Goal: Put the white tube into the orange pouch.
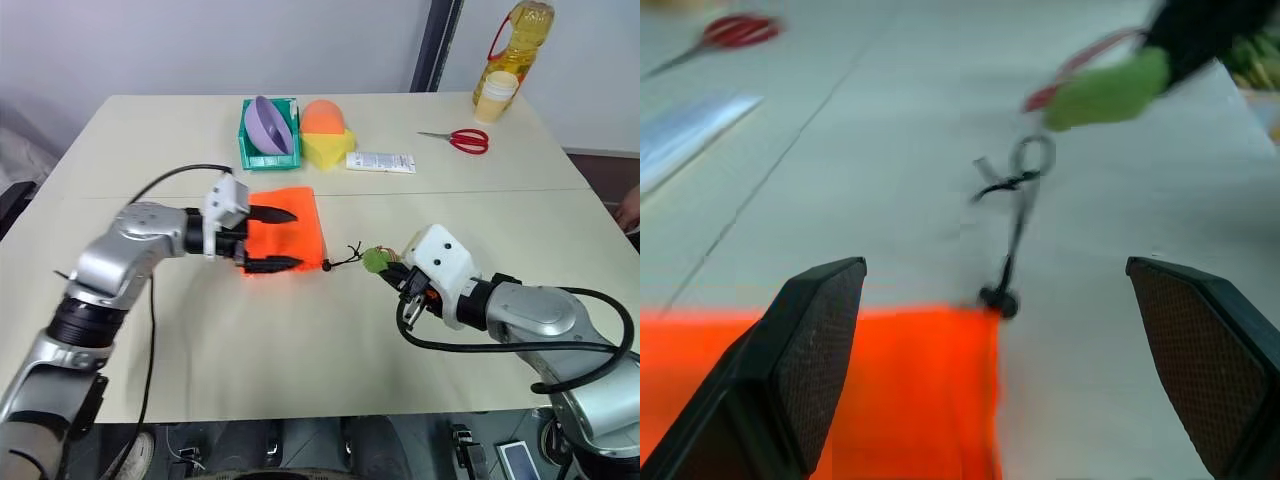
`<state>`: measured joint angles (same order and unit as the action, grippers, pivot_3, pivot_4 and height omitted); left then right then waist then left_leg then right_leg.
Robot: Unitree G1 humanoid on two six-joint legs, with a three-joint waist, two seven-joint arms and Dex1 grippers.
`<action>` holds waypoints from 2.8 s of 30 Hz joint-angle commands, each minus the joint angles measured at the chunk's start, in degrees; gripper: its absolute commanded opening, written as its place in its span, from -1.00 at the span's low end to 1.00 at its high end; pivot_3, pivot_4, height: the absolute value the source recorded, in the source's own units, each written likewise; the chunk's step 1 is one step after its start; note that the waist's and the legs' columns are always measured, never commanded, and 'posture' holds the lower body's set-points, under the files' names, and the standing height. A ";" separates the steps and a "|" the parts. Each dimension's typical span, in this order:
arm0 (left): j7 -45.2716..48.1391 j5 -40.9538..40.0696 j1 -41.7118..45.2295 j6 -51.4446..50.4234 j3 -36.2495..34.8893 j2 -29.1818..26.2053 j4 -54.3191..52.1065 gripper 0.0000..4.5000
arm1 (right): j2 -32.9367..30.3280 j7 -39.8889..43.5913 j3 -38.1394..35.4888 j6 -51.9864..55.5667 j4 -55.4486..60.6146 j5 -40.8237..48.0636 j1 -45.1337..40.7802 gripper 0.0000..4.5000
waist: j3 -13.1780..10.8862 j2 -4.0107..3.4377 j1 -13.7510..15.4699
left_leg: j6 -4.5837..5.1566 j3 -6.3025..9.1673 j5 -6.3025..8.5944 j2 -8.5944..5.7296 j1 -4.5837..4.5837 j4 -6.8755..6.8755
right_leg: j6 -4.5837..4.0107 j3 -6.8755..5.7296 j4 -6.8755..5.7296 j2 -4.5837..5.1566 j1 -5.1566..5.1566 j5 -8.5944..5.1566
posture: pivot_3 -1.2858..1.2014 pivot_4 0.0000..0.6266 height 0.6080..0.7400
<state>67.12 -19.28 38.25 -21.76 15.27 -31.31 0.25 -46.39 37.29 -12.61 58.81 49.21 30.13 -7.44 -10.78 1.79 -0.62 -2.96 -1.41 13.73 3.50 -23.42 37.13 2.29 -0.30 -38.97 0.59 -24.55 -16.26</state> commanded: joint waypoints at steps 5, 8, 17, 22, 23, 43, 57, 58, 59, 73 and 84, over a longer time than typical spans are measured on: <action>3.94 7.31 4.86 12.59 3.61 2.93 11.66 0.97 | -2.54 0.02 -6.08 -0.99 0.85 1.60 0.81 -1.00 | 0.00 -0.01 -0.02 | 0.01 0.04 0.00 0.05 0.05 -0.02 | -0.01 0.00 -0.01 -0.09 -0.01 0.00 | 0.03 -0.52 0.79; 4.47 6.93 5.79 12.99 2.79 4.96 14.25 0.97 | -3.19 0.06 -7.11 -1.20 1.26 1.98 1.87 -1.00 | 0.00 0.00 0.12 | 0.01 0.02 0.00 0.03 0.01 0.02 | 0.01 -0.01 -0.01 -0.05 0.00 0.00 | 0.03 -0.52 0.79; 8.03 6.69 7.20 14.78 1.96 6.51 17.12 0.97 | -2.62 -1.84 -6.39 -1.16 2.84 3.29 2.55 -1.00 | 0.00 0.00 -0.05 | 0.02 0.03 0.01 0.01 0.02 0.01 | 0.03 -0.01 -0.02 -0.04 0.00 0.00 | 0.03 -0.52 0.79; 9.12 9.42 10.29 19.26 3.16 7.71 22.84 0.20 | -2.02 -3.08 -5.31 -1.25 3.32 3.79 2.07 -1.00 | 0.00 0.00 0.04 | 0.02 0.03 0.01 0.00 0.01 0.02 | 0.03 -0.01 -0.02 -0.03 0.00 0.00 | 0.03 -0.52 0.79; 9.65 9.48 10.76 19.72 3.25 8.06 23.74 0.20 | -1.89 -3.36 -5.02 -1.26 3.44 3.85 1.93 -1.00 | 0.00 0.00 0.04 | 0.02 0.03 0.01 0.00 0.00 0.02 | 0.03 -0.01 -0.02 -0.03 0.00 0.00 | 0.03 -0.52 0.79; 10.63 16.99 16.28 30.77 4.09 13.56 37.24 0.20 | -2.10 -6.21 -3.46 -1.83 3.74 5.25 1.18 -1.00 | 0.00 0.00 -0.08 | 0.02 0.03 0.01 0.00 0.00 0.01 | 0.03 -0.01 -0.02 -0.04 0.00 0.00 | 0.03 -0.52 0.79; 10.96 17.91 15.94 31.40 3.81 13.75 37.59 -0.20 | -2.49 -6.22 -3.62 -1.95 3.53 5.38 1.31 -1.00 | 0.00 0.00 -0.04 | 0.02 0.03 0.01 -0.01 0.00 0.01 | 0.03 -0.01 -0.02 -0.03 0.00 0.00 | 0.03 -0.52 0.79; 10.90 17.84 15.97 31.30 3.70 13.78 37.65 -0.41 | -2.50 -6.22 -3.63 -1.93 3.53 5.41 1.28 -1.00 | 0.00 0.00 -0.04 | 0.02 0.03 0.01 -0.01 0.00 0.01 | 0.03 -0.01 -0.02 -0.03 0.00 0.00 | 0.03 -0.52 0.79; 10.78 17.63 16.03 30.87 3.45 13.86 37.73 -0.63 | -2.52 -6.20 -3.58 -1.94 3.53 5.41 1.26 -1.00 | 0.00 0.00 -0.04 | 0.02 0.03 0.01 -0.01 0.00 0.01 | 0.03 -0.01 -0.02 -0.03 0.00 0.00 | 0.03 -0.52 0.79; 10.39 19.26 15.43 31.09 3.47 11.38 38.21 -0.91 | -4.02 -5.45 -5.44 -2.91 2.05 3.98 2.47 -1.00 | 0.00 0.00 -0.05 | 0.02 0.03 0.01 -0.01 0.01 0.01 | 0.03 -0.01 -0.03 -0.04 0.00 0.00 | 0.03 -0.52 0.79; 11.59 20.75 12.66 35.01 2.93 3.52 38.01 -0.91 | -7.54 -3.04 -11.34 -5.79 -0.96 1.00 8.07 -1.00 | 0.00 0.00 -0.20 | 0.02 0.02 0.01 0.01 0.03 0.01 | 0.03 -0.01 -0.03 -0.04 0.00 0.00 | 0.03 -0.52 0.79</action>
<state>78.31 0.82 51.31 12.24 19.38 -25.92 39.44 -52.97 34.19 -21.12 54.39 48.05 32.23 0.51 -10.78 1.79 -0.82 -2.94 -1.40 13.74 3.51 -23.39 37.14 2.32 -0.31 -39.02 0.54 -24.55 -16.26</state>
